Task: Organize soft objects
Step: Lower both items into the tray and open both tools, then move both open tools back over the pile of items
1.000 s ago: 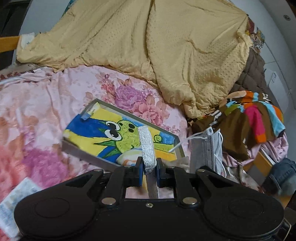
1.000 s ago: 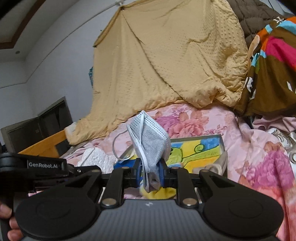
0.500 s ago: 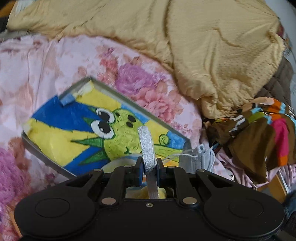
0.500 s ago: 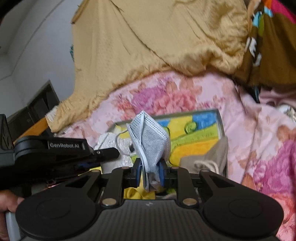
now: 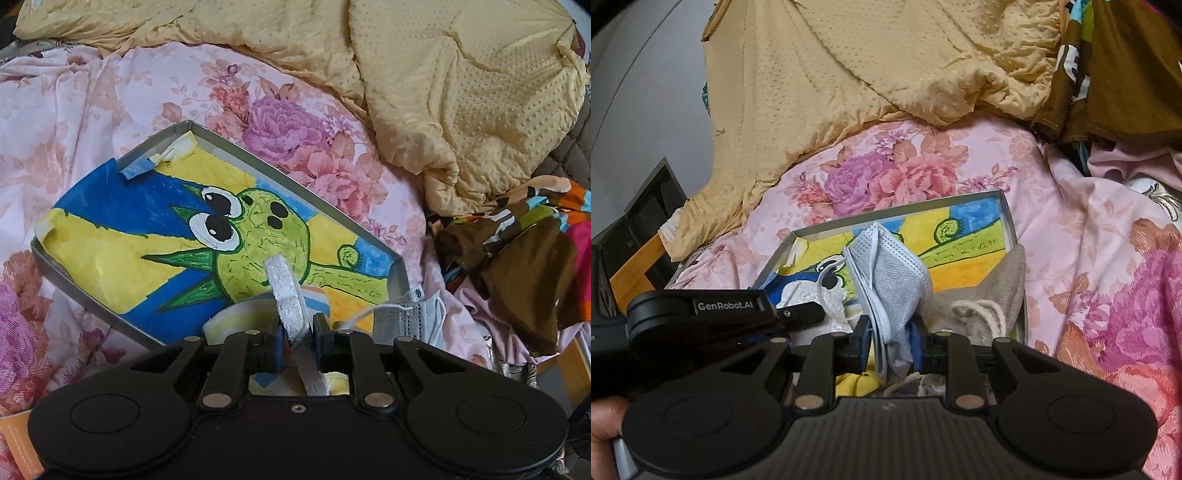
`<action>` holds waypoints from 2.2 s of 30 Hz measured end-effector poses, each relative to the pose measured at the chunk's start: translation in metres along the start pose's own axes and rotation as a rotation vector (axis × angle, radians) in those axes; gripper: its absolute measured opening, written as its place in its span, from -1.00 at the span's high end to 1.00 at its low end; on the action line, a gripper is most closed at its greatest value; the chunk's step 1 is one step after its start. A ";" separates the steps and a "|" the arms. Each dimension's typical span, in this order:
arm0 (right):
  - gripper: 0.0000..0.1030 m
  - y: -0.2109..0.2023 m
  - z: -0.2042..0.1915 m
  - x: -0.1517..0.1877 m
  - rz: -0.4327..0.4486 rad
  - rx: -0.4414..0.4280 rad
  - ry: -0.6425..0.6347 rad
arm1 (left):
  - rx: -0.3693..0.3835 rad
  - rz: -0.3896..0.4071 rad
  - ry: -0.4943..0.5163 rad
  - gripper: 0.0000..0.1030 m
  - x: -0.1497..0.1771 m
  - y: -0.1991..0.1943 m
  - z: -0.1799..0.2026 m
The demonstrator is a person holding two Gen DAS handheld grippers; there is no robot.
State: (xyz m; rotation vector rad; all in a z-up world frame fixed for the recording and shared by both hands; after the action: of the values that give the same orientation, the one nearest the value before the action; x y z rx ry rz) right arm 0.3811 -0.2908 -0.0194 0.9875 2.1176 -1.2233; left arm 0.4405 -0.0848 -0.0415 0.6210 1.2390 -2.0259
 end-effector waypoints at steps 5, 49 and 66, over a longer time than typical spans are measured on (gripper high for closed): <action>0.40 -0.002 0.001 0.000 0.001 0.001 0.012 | -0.024 -0.003 0.023 0.59 0.002 0.000 0.001; -0.99 -0.140 -0.046 0.018 0.261 0.021 -0.131 | -0.059 0.166 0.131 -0.98 0.052 -0.189 0.007; -1.00 -0.215 -0.105 0.117 0.354 -0.064 -0.366 | -0.169 0.267 0.241 -0.98 0.137 -0.302 -0.034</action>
State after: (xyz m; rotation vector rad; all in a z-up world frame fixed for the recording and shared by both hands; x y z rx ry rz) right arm 0.1337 -0.2301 0.0577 0.9739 1.6098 -1.0571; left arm 0.1252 0.0024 0.0241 0.9156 1.3675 -1.6440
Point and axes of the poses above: each gripper's, at about its wrist camera, not at the fingertips, and y roughly the way its jaws point, z to its right, x to its underside, the point moved 2 cm from there along y, roughly the way its jaws point, and after that the axes turned 6 degrees about y, right-handed, at the moved point
